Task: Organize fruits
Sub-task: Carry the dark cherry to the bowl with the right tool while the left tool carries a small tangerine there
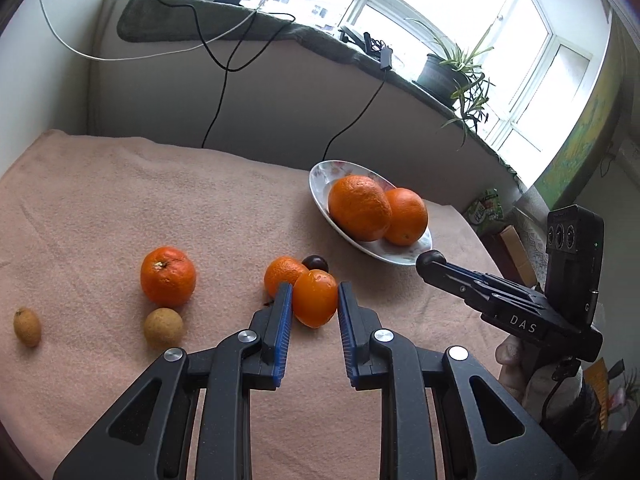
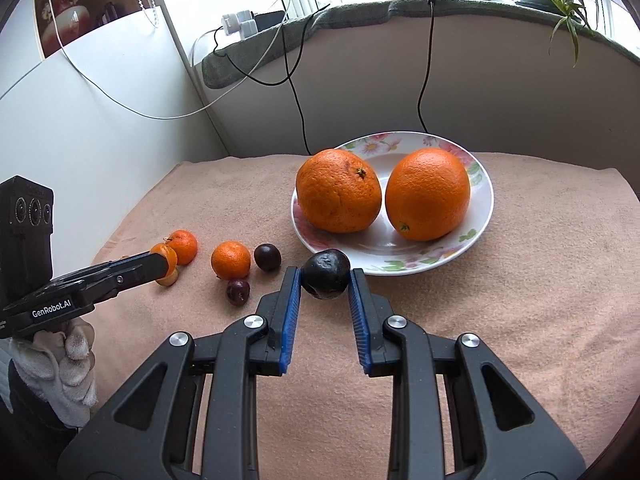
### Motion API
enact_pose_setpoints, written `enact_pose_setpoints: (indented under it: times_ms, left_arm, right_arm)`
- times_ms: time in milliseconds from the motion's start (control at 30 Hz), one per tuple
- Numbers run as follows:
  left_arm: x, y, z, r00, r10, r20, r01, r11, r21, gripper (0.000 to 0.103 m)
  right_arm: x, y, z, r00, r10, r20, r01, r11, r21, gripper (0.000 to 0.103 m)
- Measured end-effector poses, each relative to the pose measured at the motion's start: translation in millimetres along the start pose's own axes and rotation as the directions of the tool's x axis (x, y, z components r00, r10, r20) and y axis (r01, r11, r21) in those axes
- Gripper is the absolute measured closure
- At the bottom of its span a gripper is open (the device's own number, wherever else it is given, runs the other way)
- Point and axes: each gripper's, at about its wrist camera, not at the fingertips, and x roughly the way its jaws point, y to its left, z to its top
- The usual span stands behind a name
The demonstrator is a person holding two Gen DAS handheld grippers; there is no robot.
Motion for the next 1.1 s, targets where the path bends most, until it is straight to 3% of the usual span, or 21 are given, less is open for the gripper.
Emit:
enact_pose_setpoints:
  times_ms: [633,1100]
  left_arm:
    - [59.4,-68.0,22.0,0.995,-0.081,-0.056,0.087,0.99,0.11,0.082]
    - [90.2,-100.2,28.3,0.995,-0.064,-0.076,0.077,0.98,0.182,0.082]
  right_arm:
    - [-5.2,-33.7,10.5,0.999,-0.036,0.023,0.035,0.999,0.031,0.077]
    - [-9.8,-79.4,30.8,0.994,-0.096,0.044,0.095,0.995,0.033,0.077]
